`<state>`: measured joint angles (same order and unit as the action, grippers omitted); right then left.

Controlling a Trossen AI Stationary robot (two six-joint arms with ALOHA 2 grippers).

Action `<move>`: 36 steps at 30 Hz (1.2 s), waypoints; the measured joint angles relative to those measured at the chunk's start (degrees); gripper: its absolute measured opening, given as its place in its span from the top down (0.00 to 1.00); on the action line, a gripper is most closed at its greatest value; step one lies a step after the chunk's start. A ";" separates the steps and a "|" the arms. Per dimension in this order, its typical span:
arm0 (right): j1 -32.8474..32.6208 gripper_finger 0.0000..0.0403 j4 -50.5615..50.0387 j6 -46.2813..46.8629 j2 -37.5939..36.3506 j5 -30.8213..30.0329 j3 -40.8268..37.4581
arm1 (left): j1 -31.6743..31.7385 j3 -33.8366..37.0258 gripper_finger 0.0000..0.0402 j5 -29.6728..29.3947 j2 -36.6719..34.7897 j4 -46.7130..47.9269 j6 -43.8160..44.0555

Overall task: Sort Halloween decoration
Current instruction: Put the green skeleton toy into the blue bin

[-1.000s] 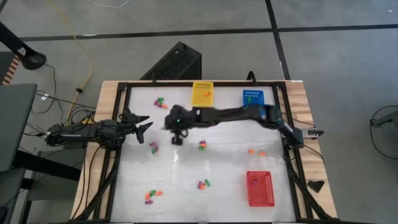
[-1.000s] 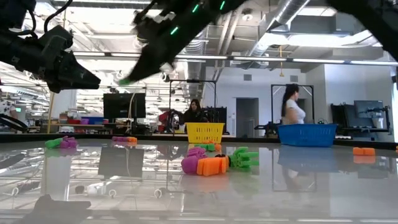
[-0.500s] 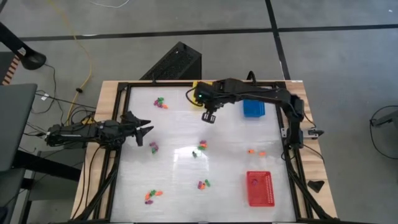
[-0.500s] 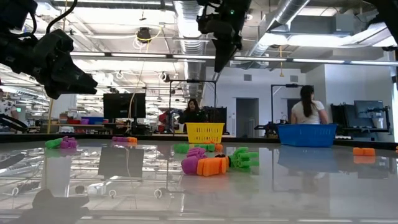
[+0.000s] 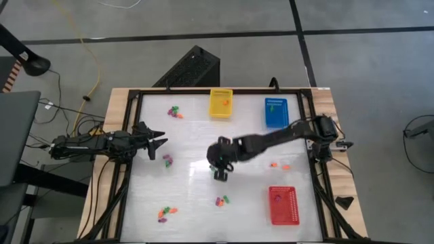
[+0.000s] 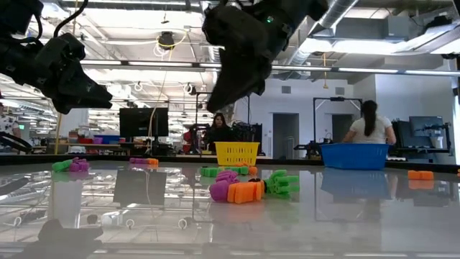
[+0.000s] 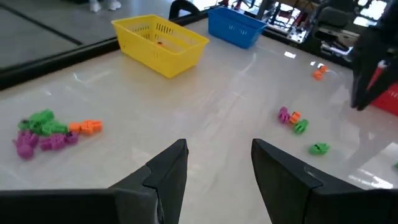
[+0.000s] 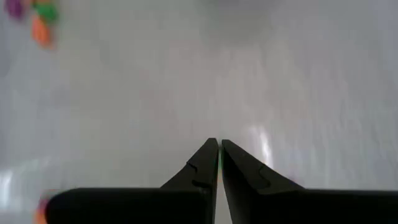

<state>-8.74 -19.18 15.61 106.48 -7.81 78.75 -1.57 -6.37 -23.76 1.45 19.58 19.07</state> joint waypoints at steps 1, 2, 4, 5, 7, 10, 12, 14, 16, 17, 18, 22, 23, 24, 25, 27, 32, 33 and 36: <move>-1.09 0.87 2.80 1.70 0.00 -2.96 -1.12 | -0.01 0.02 0.58 0.62 0.00 -0.13 -1.38; -2.09 0.87 4.47 3.01 0.00 -5.90 -2.03 | -0.01 0.04 0.58 1.39 0.00 -0.34 -2.95; -3.76 0.87 7.41 4.12 0.55 -11.46 -3.42 | -0.01 0.12 0.58 2.92 0.00 -0.93 -5.65; -4.45 0.87 8.69 4.13 0.74 -13.89 -4.00 | -0.01 0.18 0.58 3.09 0.02 -1.58 -6.64; -5.64 0.87 8.99 4.12 0.83 -17.25 -5.31 | 0.00 0.33 0.58 3.01 0.00 -3.35 -8.46; -6.47 0.86 9.79 6.53 1.65 -18.21 -5.85 | 0.01 0.35 0.58 2.48 0.00 -7.40 -10.76; -6.90 0.84 9.37 6.89 2.45 -18.19 -6.19 | 0.01 0.35 0.58 2.38 0.00 -9.51 -12.16; -7.29 0.81 13.70 7.05 4.48 -18.21 -5.87 | 0.00 0.35 0.58 2.30 0.00 -10.62 -13.31; -7.52 0.76 15.30 7.03 6.41 -18.51 -6.07 | 0.00 0.34 0.58 2.23 0.02 -11.46 -13.92; -7.54 0.73 17.44 7.04 7.68 -18.81 -6.08 | 0.01 0.32 0.58 2.15 0.02 -11.61 -13.92; -7.56 0.70 18.63 7.04 8.58 -19.14 -5.93 | 0.01 0.31 0.58 2.07 0.00 -11.54 -13.94; -7.77 0.59 18.47 8.79 10.15 -20.54 -6.01 | 0.01 0.25 0.58 2.06 0.44 -10.99 -13.85; -7.86 0.58 17.88 9.51 10.16 -22.00 -6.01 | 0.00 0.26 0.58 2.14 0.70 -10.83 -13.59; -8.05 0.57 17.82 9.77 10.16 -23.29 -6.02 | 0.01 0.21 0.58 2.28 1.13 -11.00 -13.33; -8.25 0.56 18.32 9.90 10.16 -24.64 -6.01 | 0.01 0.20 0.58 2.41 1.20 -10.57 -13.00; -8.84 0.55 18.34 9.91 10.16 -27.49 -5.98 | -0.01 0.20 0.58 2.35 1.56 -9.48 -12.44; -9.82 0.56 18.24 12.68 10.55 -31.24 -5.98 | 0.01 0.22 0.58 2.24 2.03 -7.13 -10.35; -9.89 0.56 19.03 13.27 11.12 -31.38 -5.96 | -0.01 0.22 0.58 2.20 2.01 -6.47 -9.81; -9.91 0.57 21.76 14.15 14.17 -32.27 -5.95 | 0.01 0.22 0.58 2.17 2.05 -6.28 -8.82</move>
<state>-18.65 2.58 29.76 120.65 -40.08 72.79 -1.56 -6.15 -21.59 3.51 13.30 10.25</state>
